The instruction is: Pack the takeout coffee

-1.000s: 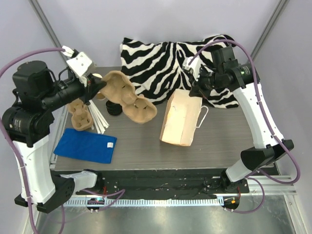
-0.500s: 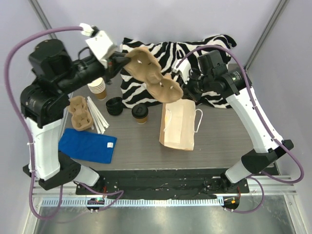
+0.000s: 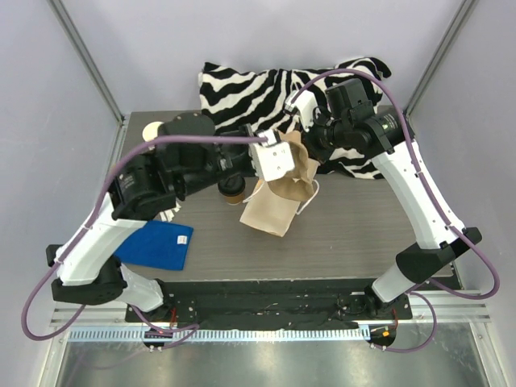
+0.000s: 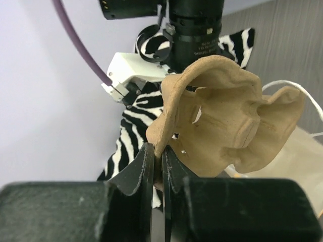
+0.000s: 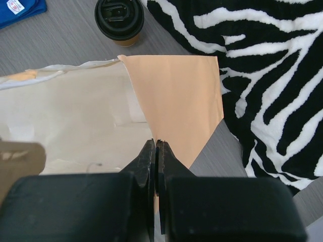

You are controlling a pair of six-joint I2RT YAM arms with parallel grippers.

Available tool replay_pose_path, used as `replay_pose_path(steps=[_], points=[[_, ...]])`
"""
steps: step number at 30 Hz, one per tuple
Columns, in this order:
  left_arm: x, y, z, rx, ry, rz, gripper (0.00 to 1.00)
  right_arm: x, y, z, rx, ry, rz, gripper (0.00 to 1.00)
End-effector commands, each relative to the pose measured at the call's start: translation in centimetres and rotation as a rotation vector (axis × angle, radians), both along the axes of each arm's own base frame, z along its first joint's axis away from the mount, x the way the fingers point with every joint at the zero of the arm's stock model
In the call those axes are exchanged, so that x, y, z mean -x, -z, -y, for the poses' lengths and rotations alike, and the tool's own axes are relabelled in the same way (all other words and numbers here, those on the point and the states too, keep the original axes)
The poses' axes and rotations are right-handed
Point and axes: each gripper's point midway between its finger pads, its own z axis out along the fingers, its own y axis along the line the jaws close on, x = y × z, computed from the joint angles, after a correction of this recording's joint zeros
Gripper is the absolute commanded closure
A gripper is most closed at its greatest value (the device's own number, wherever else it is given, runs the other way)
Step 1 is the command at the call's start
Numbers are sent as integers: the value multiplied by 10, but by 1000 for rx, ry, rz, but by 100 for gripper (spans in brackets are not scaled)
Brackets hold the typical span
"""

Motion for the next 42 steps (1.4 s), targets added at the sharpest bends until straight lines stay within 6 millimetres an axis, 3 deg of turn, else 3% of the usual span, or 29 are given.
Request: replay_pose_path(steps=[1, 2, 8, 9, 11, 12, 20, 23, 26, 30, 33, 42], points=[[-6, -35, -33, 20, -121, 194, 100, 4, -23, -6, -57, -26, 53, 99], [-8, -25, -31, -8, -127, 196, 100, 7, -24, -6, -60, -33, 56, 99], [0, -13, -32, -75, -128, 253, 100, 12, -28, -10, -89, -42, 40, 99], [5, 0, -23, -111, -105, 258, 100, 13, -28, -11, -97, -47, 30, 99], [8, 1, -24, -122, -101, 307, 100, 20, -26, -16, -117, -67, -4, 99], [10, 15, -17, -153, -86, 313, 100, 21, -25, -17, -120, -71, -11, 99], [22, 23, 5, -178, -43, 330, 100, 35, -27, -16, -127, -76, -59, 99], [31, 22, 13, -194, -12, 355, 100, 40, -30, -14, -131, -70, -63, 99], [38, 8, 18, -161, -6, 368, 100, 45, -34, -10, -127, -63, -70, 99], [44, 14, 27, -203, 19, 392, 100, 59, -37, -9, -127, -90, -106, 99], [49, 31, 29, -248, 32, 392, 100, 67, -40, -9, -145, -102, -120, 99], [47, 79, 27, -340, -2, 319, 100, 83, -24, -14, -139, -164, -180, 99]])
